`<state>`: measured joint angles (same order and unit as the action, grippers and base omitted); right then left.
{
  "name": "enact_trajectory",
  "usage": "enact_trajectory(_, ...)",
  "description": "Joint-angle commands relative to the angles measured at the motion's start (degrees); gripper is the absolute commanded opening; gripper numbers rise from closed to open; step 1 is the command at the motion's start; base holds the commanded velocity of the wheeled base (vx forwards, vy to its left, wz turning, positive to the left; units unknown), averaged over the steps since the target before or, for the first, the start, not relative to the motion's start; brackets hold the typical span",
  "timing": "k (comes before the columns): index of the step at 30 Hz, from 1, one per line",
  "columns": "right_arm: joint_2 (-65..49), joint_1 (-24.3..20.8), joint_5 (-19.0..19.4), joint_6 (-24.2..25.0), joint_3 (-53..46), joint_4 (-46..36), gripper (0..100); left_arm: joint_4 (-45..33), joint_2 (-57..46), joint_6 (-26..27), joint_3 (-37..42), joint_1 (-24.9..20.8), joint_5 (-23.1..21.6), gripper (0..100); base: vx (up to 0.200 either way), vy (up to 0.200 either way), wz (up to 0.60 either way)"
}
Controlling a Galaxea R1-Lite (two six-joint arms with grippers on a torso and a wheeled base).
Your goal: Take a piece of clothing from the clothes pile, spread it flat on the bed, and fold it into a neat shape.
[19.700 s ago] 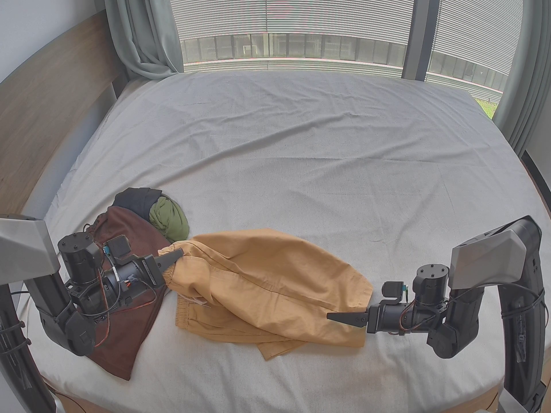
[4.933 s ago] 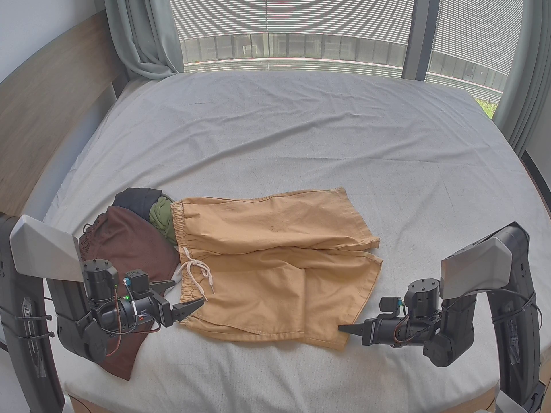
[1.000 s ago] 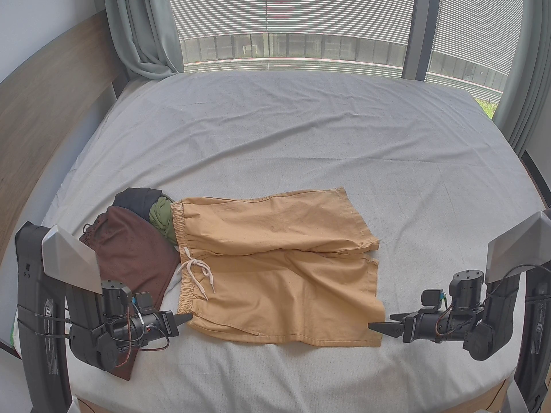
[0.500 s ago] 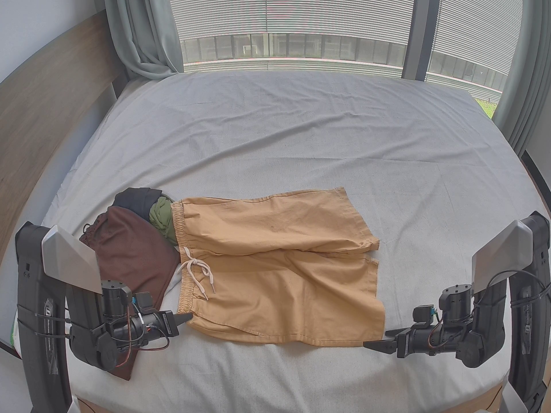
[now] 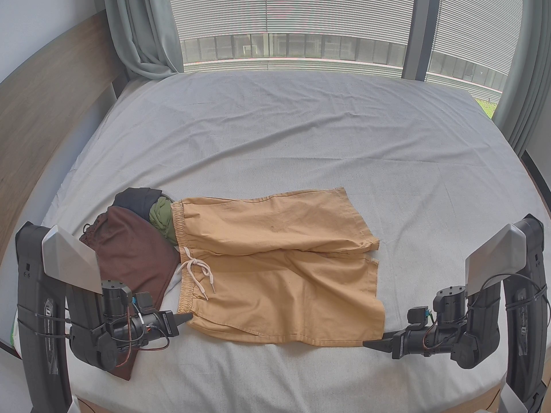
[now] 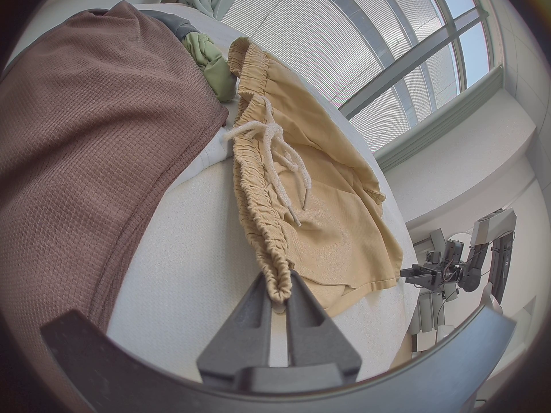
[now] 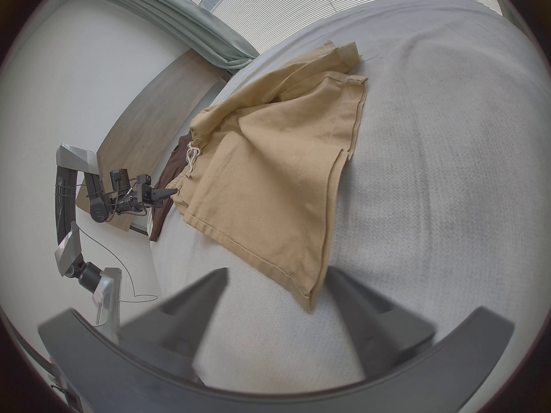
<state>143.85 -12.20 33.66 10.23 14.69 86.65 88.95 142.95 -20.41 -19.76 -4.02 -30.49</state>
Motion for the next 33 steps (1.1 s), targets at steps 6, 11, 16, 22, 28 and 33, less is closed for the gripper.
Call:
enact_trajectory(6,0.9,0.1,0.0,-0.1,0.2,0.0,0,0.0,0.4,0.0,0.1,0.1,0.1,0,0.000,0.000,0.00)
enact_trajectory(11,0.3,0.2,0.0,-0.3,-0.7,-0.2,0,0.1,0.0,-0.1,0.5,0.2,0.0,0,0.000,0.000,0.00)
enact_trajectory(16,-1.6,0.2,0.0,-0.5,-3.2,-0.9,0,0.0,-3.1,-0.3,4.0,1.6,-1.3,0,0.000,0.000,0.00)
enact_trajectory(22,-2.5,-0.1,0.1,-1.5,-5.8,-0.8,0,0.0,-3.8,1.7,8.7,2.4,-3.0,0,0.000,0.000,0.00)
enact_trajectory(28,-2.6,-0.2,0.1,-1.8,-7.8,-0.3,0,0.0,-3.6,4.9,11.7,2.7,-3.2,0,0.000,0.000,0.00)
enact_trajectory(33,-3.0,0.0,0.1,-2.4,-8.9,-0.2,0,0.0,-3.7,6.8,14.0,2.8,-5.2,0,0.000,0.000,0.00)
